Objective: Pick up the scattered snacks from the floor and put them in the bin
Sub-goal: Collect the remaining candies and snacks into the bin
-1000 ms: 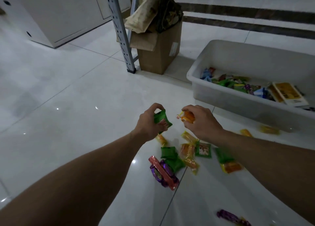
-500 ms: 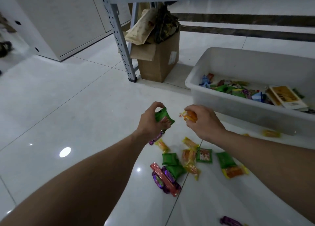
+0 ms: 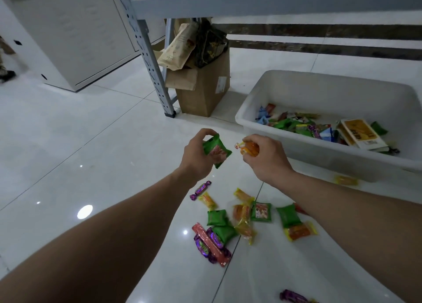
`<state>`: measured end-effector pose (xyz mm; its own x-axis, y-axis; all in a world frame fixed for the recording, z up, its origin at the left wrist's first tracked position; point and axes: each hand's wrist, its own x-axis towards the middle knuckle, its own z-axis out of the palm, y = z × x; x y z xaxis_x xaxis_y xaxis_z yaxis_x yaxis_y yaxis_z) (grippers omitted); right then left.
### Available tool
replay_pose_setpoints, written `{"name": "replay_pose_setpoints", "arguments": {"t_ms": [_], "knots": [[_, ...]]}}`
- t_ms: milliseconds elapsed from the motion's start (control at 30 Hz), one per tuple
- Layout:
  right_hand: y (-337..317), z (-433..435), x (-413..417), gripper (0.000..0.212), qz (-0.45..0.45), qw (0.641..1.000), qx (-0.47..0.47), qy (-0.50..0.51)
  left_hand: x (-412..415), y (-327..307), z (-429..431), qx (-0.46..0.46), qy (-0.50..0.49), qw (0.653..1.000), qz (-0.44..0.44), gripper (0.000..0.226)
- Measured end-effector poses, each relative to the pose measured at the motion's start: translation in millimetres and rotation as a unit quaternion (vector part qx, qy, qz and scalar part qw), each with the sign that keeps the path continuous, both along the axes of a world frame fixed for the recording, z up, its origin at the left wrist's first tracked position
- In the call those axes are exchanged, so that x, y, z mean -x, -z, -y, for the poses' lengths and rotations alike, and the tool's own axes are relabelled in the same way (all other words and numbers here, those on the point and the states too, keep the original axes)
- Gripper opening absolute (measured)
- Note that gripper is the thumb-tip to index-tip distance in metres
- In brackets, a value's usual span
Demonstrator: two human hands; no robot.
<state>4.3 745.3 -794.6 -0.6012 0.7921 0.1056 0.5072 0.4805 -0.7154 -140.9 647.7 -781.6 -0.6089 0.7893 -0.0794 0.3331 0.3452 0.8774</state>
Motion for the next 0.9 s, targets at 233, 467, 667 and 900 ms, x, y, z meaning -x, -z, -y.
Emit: {"name": "replay_pose_setpoints", "arguments": {"t_ms": [233,467,667,900], "knots": [[-52.9,-33.7,-38.5,0.033,-0.051,0.995,0.016,0.085,-17.7,-73.0,-46.8,-0.002,0.024,0.999,-0.038,0.052],[-70.3,-70.2,-54.0,0.031,-0.049,0.990,0.008,0.135,-32.6,-106.3,-102.5,-0.021,0.080,0.994,-0.075,0.056],[-68.4,-107.5,-62.9,0.029,-0.047,0.979,0.004,0.198,-36.8,-84.1,-151.4,-0.030,0.120,0.990,-0.066,0.051],[-49.9,-154.1,-68.4,0.036,-0.031,0.974,0.007,0.224,-40.2,-40.5,-208.4,-0.036,0.146,0.988,-0.019,0.051]]}}
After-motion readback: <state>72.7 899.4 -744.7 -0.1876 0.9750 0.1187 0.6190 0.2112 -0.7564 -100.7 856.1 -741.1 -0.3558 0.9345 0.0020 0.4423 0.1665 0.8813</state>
